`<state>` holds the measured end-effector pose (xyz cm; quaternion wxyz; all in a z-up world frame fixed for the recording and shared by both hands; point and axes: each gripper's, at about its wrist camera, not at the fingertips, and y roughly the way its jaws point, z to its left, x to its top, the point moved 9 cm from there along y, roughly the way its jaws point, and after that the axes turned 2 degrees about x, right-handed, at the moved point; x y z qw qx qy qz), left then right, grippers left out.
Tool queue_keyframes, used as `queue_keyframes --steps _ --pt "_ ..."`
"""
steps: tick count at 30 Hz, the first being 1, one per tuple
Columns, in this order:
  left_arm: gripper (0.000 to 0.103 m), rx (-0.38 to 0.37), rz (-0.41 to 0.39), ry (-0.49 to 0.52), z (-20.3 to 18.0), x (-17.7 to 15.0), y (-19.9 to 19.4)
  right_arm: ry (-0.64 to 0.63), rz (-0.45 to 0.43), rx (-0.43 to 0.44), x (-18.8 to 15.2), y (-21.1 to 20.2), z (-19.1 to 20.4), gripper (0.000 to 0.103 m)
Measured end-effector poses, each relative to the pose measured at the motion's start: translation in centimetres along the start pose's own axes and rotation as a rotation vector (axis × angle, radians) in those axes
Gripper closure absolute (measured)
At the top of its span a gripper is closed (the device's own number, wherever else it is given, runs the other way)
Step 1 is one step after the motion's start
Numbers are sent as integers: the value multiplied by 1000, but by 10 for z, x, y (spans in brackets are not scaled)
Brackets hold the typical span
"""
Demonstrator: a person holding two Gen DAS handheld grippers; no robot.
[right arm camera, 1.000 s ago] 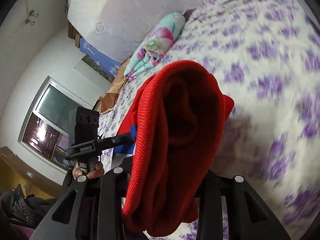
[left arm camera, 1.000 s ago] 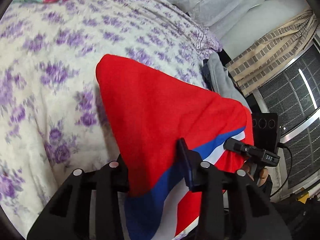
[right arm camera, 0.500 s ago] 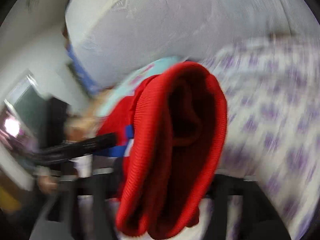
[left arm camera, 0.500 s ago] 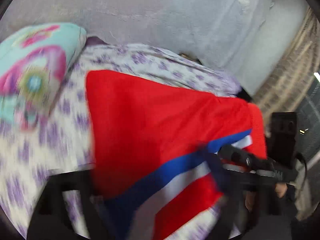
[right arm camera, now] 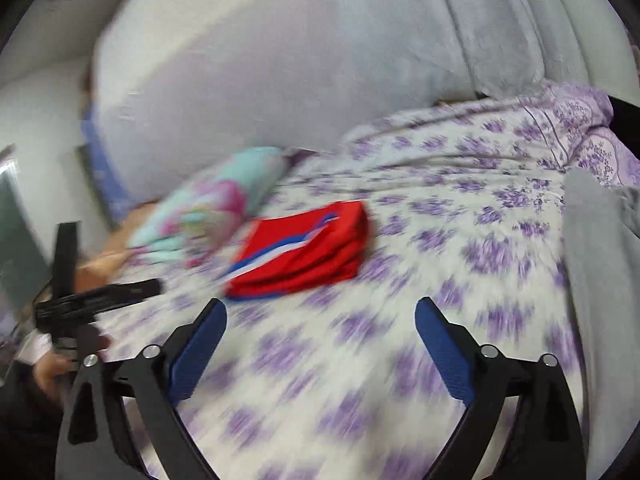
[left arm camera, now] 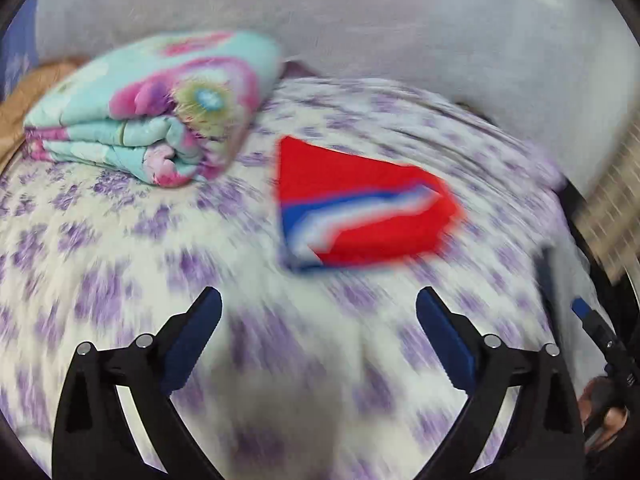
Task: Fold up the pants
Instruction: 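Release the folded bundle beside the teal blanket and withdraw both tools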
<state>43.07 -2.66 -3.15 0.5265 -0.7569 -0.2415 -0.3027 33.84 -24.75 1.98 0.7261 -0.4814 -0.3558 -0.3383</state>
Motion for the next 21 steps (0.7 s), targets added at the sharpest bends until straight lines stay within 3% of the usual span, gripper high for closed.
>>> queue_keyframes --steps 3,7,10,13,18,21 --pt "5 14 -53 70 -33 -46 -57 -87 -77 13 -31 -66 40 4" --pt "5 36 -132 138 -67 -99 -115 -69 -84 48 -72 -116 65 4" --pt "5 30 -156 155 -77 -126 -151 -64 -62 73 -82 -141 78 4" --pt "5 50 -185 159 -79 -144 -178 -122 -127 66 -86 -171 95 4" --pt "5 197 -175 87 -48 -173 -172 -156 -86 -26 -125 -179 97 4" --pt "5 182 -131 79 -43 -196 -163 -128 -39 -62 -145 -175 85 4"
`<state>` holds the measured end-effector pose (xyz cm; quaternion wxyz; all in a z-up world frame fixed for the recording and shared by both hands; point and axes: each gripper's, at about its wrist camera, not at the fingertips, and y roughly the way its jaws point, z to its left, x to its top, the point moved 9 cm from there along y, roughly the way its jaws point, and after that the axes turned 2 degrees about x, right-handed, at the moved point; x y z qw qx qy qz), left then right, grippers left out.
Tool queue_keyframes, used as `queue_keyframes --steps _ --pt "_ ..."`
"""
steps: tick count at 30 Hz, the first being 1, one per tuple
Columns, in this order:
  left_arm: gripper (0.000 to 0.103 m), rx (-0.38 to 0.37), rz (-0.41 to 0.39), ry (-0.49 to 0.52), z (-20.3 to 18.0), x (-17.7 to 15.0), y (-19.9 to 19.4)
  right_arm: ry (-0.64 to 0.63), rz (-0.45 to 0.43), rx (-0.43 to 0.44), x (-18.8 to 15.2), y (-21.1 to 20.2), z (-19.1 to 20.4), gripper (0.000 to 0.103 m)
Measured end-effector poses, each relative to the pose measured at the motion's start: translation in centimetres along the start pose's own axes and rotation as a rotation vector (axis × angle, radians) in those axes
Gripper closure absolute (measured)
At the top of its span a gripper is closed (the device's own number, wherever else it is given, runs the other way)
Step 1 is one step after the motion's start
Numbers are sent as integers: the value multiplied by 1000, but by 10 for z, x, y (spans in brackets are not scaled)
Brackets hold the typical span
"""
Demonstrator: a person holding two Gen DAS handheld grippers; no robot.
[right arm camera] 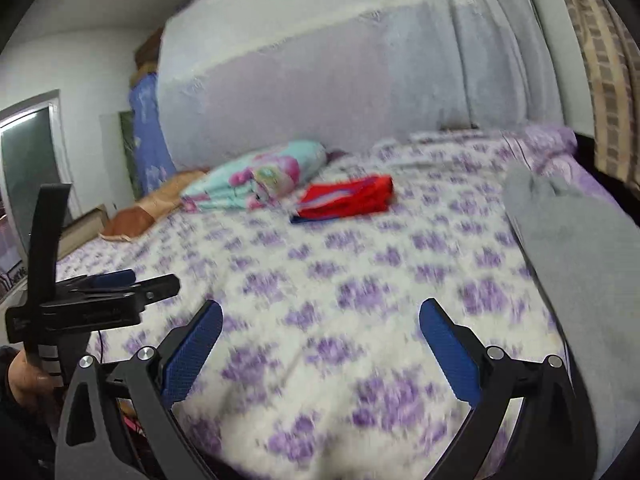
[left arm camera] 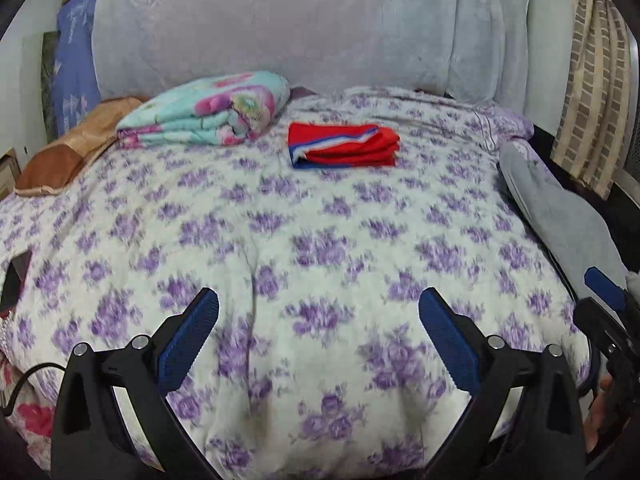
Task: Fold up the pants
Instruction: 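Release the folded bundle beside the teal blanket and withdraw both tools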
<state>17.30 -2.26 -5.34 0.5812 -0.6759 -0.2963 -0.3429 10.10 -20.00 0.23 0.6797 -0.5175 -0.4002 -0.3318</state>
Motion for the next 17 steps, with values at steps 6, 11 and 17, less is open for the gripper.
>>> queue_keyframes --steps 6,11,17 --pt "5 1 -22 41 -7 -15 -13 1 -17 -37 -12 -15 -4 4" --pt "5 47 -30 36 -4 -13 -20 -13 -27 -32 -13 -24 0 4" --pt "5 92 -4 15 5 -15 -16 -12 -28 -28 -12 -26 0 4"
